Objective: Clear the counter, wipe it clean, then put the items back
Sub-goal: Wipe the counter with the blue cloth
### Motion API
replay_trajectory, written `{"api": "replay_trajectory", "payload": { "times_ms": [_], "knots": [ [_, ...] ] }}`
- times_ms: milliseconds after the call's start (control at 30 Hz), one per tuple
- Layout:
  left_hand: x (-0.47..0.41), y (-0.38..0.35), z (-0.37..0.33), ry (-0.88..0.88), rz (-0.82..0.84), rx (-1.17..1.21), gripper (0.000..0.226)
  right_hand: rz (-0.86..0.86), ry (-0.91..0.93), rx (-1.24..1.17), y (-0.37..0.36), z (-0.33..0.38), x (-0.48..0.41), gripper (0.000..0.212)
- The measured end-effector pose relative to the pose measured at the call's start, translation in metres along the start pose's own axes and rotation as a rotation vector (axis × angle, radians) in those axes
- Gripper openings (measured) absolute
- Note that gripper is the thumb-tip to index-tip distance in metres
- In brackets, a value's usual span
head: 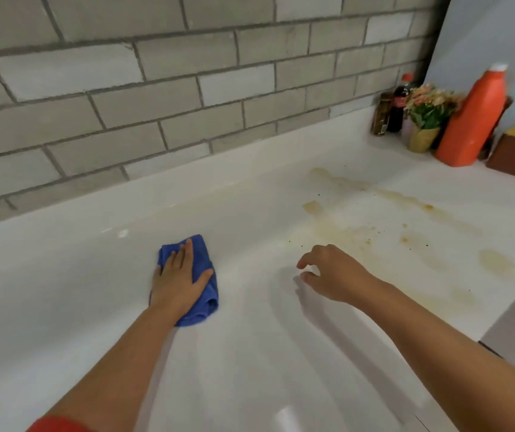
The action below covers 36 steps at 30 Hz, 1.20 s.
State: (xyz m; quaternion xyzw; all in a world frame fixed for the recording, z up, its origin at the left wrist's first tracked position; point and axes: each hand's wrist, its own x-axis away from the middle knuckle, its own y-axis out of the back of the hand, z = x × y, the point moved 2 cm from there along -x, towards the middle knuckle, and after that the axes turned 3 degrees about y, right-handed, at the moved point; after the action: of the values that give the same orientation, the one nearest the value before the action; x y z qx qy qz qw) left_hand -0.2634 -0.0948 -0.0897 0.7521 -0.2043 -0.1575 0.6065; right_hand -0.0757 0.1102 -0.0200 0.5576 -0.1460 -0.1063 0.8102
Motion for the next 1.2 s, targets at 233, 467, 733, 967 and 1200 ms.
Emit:
{"api": "replay_trajectory", "payload": {
  "times_ms": [233,467,733,967,1200],
  "knots": [
    [-0.063,-0.007,-0.069,0.050,0.120,-0.066,0.060,-0.108,-0.023,-0.007,-0.013,-0.023,0.040,0.031],
    [-0.012,-0.027,-0.153,-0.309,0.091,-0.052,0.052,-0.186,-0.023,-0.036,-0.015,-0.022,0.049,0.029],
    [0.033,-0.008,-0.097,-0.362,0.056,0.124,0.068,-0.259,-0.005,-0.073,-0.020,-0.013,0.054,0.029],
    [-0.045,-0.024,-0.136,-0.206,0.050,-0.064,0.053,-0.358,-0.135,-0.060,-0.016,-0.042,0.092,0.027],
    [0.010,-0.039,-0.193,-0.435,0.153,-0.099,0.052,-0.402,-0.231,-0.016,-0.018,-0.051,0.105,0.024]
  ]
}}
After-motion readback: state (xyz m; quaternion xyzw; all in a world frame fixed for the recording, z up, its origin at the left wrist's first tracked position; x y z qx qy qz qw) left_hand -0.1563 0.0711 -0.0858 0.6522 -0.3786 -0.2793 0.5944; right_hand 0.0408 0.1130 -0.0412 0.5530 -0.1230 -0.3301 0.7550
